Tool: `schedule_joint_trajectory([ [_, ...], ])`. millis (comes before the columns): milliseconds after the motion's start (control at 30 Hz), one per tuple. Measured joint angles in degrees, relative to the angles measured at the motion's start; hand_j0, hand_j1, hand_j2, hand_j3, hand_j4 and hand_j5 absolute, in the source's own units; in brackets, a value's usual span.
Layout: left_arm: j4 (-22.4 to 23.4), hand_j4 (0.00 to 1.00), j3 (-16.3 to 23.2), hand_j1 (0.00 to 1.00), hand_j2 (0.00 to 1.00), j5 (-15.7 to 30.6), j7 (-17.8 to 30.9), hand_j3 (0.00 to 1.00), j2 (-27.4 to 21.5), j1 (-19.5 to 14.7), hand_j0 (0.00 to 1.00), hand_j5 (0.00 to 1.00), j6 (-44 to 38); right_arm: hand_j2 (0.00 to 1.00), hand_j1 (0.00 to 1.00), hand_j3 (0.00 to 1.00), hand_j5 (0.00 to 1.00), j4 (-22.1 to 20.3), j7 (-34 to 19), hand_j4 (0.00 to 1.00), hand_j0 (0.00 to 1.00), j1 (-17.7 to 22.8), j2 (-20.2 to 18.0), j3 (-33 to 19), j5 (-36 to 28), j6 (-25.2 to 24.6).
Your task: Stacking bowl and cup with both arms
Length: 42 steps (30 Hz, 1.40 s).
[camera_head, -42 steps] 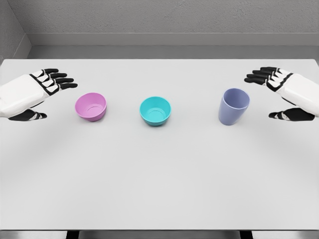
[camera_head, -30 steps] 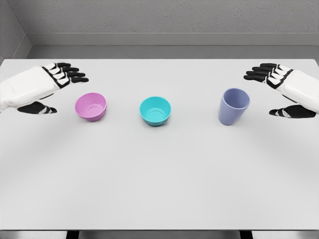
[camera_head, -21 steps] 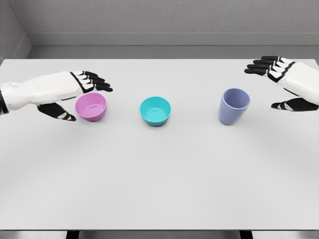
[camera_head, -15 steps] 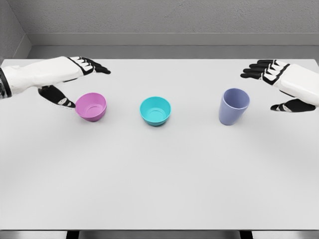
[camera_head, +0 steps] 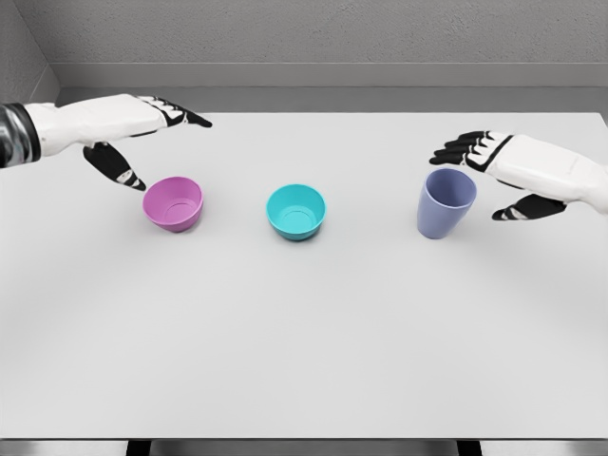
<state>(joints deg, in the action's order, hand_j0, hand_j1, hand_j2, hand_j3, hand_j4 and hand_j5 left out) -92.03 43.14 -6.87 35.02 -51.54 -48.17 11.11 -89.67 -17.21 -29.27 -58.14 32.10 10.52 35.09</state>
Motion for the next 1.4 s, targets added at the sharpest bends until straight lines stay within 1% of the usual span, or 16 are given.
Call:
schedule_joint_trajectory([
  [133,0.13,1.0,1.96,1.0,1.0,-0.03,0.0,1.0,0.11,0.0,1.0,1.0,-0.11,1.0,1.0,1.0,1.0,0.56,-0.16,1.0,1.0,-0.09,0.38,0.27,-1.37,0.0],
  [333,0.25,1.0,2.8,1.0,1.0,-0.1,0.0,1.0,0.23,0.09,1.0,1.0,-0.16,1.0,1.0,1.0,1.0,1.71,-0.23,1.0,1.0,-0.7,0.96,1.01,-4.82,-0.01],
  [433,0.38,1.0,2.86,1.0,1.0,-0.14,0.0,1.0,0.21,0.26,1.0,1.0,-0.14,1.0,1.0,1.0,1.0,2.56,-0.4,1.0,1.0,-3.87,1.22,2.63,-5.59,-0.02],
  [567,0.55,1.0,2.87,1.0,1.0,-0.24,0.0,1.0,0.19,0.27,1.0,1.0,-0.09,1.0,1.0,1.0,1.0,3.93,-0.58,1.0,1.0,-6.86,1.2,6.2,-6.54,-0.02],
  [667,0.68,1.0,2.88,1.0,1.0,-0.3,0.0,1.0,0.19,0.35,1.0,1.0,-0.09,1.0,1.0,1.0,1.0,4.41,-0.63,1.0,1.0,-7.03,0.57,8.45,-7.3,0.0],
  [833,2.64,1.0,2.97,1.0,1.0,-0.52,0.0,1.0,0.52,0.7,1.0,1.0,-0.08,1.0,1.0,1.0,1.0,5.02,-0.64,1.0,1.0,-12.31,-0.7,14.15,-10.82,-0.02],
  [900,3.27,1.0,3.21,1.0,1.0,-1.05,0.0,1.0,0.73,0.7,1.0,1.0,-0.07,1.0,1.0,1.0,1.0,5.36,-0.64,1.0,1.0,-13.36,-0.98,16.62,-12.41,-0.01],
  [1000,4.04,1.0,3.43,1.0,1.0,-2.1,0.0,1.0,1.26,0.88,1.0,1.0,-0.08,1.0,1.0,1.0,1.0,6.61,-0.6,1.0,1.0,-17.22,-1.25,20.44,-14.61,-0.02],
  [1033,4.2,1.0,3.48,1.0,1.0,-2.39,0.0,1.0,1.36,1.49,1.0,1.0,-0.07,1.0,1.0,1.0,1.0,7.17,-0.57,1.0,1.0,-18.28,-1.29,21.88,-15.19,-0.03],
  [1133,4.44,1.0,3.53,1.0,1.0,-3.12,0.0,1.0,1.54,2.11,1.0,1.0,-0.07,1.0,1.0,1.0,1.0,8.42,-0.51,1.0,1.0,-20.48,-1.66,25.21,-16.18,-0.02],
  [1233,4.58,1.0,3.5,1.0,1.0,-3.39,0.0,1.0,1.61,2.29,1.0,1.0,-0.08,1.0,1.0,1.0,1.0,8.95,-0.56,1.0,1.0,-21.09,-1.98,27.68,-16.93,0.0],
  [1400,4.76,1.0,3.56,1.0,1.0,-3.76,0.0,1.0,1.86,2.99,1.0,1.0,-0.08,1.0,1.0,1.0,1.0,9.23,-0.88,1.0,1.0,-21.36,-2.05,28.99,-17.41,0.0],
])
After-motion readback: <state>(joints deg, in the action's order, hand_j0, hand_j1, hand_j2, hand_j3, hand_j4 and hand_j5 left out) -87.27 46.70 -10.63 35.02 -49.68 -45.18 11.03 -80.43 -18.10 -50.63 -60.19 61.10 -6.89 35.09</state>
